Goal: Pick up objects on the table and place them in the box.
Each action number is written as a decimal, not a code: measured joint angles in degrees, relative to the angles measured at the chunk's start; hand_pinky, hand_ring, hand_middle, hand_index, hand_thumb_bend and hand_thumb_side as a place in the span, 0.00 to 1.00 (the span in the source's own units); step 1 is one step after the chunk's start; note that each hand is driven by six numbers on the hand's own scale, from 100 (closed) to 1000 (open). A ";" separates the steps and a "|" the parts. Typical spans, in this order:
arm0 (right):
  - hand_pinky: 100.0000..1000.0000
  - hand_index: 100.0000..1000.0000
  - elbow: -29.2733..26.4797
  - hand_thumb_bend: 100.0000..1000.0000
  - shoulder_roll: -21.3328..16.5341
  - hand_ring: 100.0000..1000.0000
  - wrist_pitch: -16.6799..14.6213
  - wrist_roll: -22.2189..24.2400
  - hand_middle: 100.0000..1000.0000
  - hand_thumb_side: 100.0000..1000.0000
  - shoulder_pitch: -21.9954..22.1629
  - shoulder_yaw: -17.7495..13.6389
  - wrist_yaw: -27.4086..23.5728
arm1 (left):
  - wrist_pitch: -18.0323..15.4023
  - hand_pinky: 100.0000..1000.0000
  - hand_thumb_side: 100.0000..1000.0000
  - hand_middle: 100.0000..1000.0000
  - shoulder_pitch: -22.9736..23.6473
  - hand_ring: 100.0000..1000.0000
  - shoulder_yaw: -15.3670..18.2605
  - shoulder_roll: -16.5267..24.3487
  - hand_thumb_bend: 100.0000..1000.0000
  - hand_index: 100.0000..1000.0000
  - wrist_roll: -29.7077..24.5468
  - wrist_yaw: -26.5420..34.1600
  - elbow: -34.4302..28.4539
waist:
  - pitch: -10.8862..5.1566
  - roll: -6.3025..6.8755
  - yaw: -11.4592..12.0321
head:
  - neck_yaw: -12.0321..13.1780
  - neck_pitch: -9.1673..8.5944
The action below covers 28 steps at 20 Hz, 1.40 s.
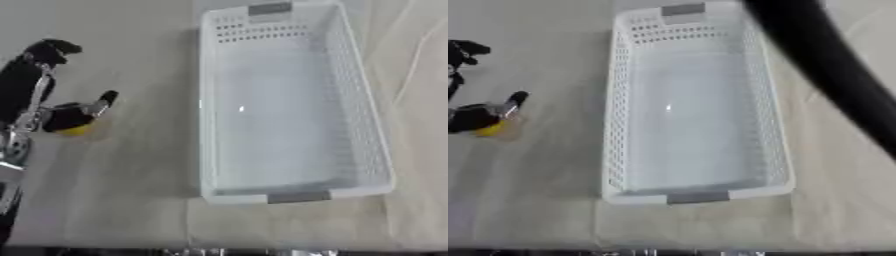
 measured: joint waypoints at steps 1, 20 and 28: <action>0.46 0.69 0.00 0.00 0.00 0.57 0.00 0.00 0.64 0.93 0.00 0.00 0.00 | 0.19 0.35 0.48 0.73 0.26 0.63 -0.01 -0.28 0.35 0.79 -0.19 -0.35 0.33 | 0.00 0.00 0.00 | 0.00 0.00; 0.46 0.69 -0.37 0.00 0.03 0.57 0.01 -0.06 0.64 0.93 -0.09 -0.06 0.24 | 0.68 0.31 0.52 0.68 4.29 0.57 0.39 -2.43 0.31 0.71 -0.38 -1.96 3.40 | 0.53 0.00 0.32 | 0.05 0.07; 0.46 0.69 -1.86 0.00 0.04 0.57 -0.08 -0.27 0.64 0.93 -0.50 -0.69 1.02 | 1.45 0.00 0.09 0.48 5.04 0.25 1.28 -3.30 0.06 0.76 -0.38 -2.15 3.19 | 1.08 -0.01 0.48 | 0.49 0.22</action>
